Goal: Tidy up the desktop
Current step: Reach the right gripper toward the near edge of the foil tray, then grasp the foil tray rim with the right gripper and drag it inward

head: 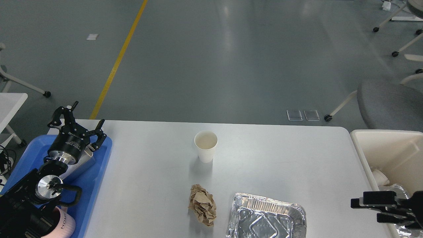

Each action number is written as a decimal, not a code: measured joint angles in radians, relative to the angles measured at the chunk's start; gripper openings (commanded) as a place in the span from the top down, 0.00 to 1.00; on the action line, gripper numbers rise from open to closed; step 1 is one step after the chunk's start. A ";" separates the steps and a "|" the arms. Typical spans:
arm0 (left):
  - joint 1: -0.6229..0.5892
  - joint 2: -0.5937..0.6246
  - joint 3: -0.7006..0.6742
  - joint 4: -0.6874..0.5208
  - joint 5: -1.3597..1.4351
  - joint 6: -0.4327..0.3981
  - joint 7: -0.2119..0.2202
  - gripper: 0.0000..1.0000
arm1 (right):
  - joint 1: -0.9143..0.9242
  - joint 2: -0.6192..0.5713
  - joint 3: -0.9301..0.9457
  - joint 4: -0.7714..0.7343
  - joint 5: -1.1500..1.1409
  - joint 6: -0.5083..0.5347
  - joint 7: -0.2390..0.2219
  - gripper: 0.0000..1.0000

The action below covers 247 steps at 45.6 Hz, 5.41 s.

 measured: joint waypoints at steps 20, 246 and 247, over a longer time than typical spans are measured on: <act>0.001 0.021 0.001 0.000 0.001 0.000 0.002 0.03 | -0.047 0.134 0.000 -0.063 -0.071 -0.056 -0.024 0.00; 0.030 0.104 0.003 -0.002 0.001 -0.015 -0.001 0.03 | 0.070 0.460 0.114 -0.190 -0.059 -0.009 -0.190 1.00; 0.030 0.104 0.003 -0.002 0.001 -0.016 -0.001 0.03 | 0.079 0.460 0.114 -0.190 -0.059 0.003 -0.190 1.00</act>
